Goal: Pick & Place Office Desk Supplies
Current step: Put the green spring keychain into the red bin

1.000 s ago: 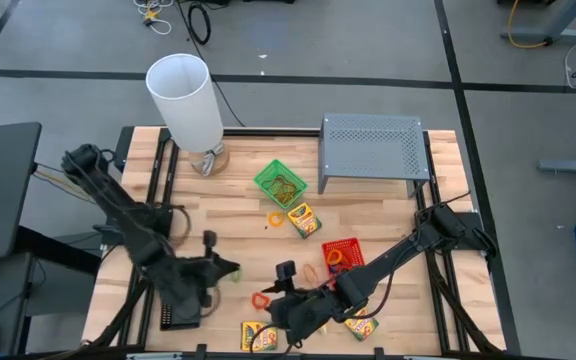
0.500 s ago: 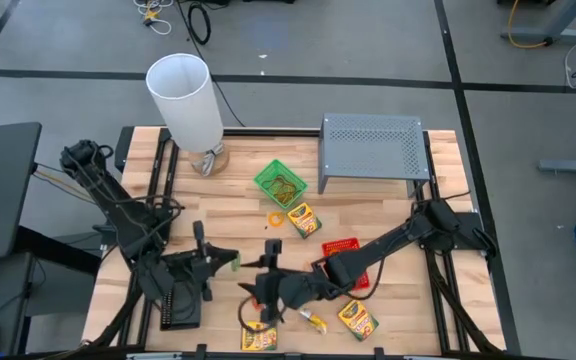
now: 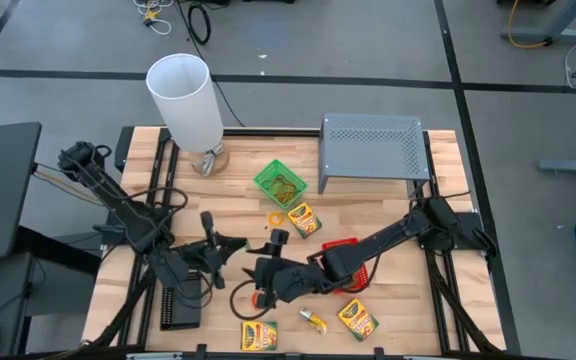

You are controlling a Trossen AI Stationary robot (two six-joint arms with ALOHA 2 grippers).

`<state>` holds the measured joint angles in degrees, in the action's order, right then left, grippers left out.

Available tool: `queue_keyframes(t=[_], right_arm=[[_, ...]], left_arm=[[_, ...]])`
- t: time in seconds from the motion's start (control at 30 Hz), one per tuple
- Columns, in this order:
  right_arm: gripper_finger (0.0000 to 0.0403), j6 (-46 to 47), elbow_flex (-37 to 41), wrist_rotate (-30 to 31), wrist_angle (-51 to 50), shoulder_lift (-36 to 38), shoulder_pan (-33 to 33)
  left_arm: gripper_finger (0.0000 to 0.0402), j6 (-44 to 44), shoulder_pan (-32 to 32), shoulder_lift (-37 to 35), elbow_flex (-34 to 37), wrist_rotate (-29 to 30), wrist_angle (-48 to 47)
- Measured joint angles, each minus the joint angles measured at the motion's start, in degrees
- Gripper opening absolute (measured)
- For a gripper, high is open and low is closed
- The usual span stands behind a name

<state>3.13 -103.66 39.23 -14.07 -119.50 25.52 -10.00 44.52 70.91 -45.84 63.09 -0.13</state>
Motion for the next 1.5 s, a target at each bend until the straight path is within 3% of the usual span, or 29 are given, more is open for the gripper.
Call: queue_keyframes(t=[0.17,0.47,1.17,1.5], right_arm=[[0.0204,3.8,0.0,5.0,-5.5,0.0,0.0],[0.0204,5.1,0.0,13.7,-5.2,0.0,1.6],[0.0204,6.5,0.0,23.8,-5.6,0.0,5.2],[0.0204,6.9,0.0,25.3,-7.4,0.0,4.8]], left_arm=[[0.0011,-0.2,-0.8,0.0,0.0,-1.8,1.6],[0.0011,-1.9,-1.7,0.0,0.0,-1.7,3.4],[0.0011,-1.7,-10.0,0.0,0.0,-8.2,3.2],[0.0011,-2.3,-11.3,0.0,0.0,-12.2,5.9]])
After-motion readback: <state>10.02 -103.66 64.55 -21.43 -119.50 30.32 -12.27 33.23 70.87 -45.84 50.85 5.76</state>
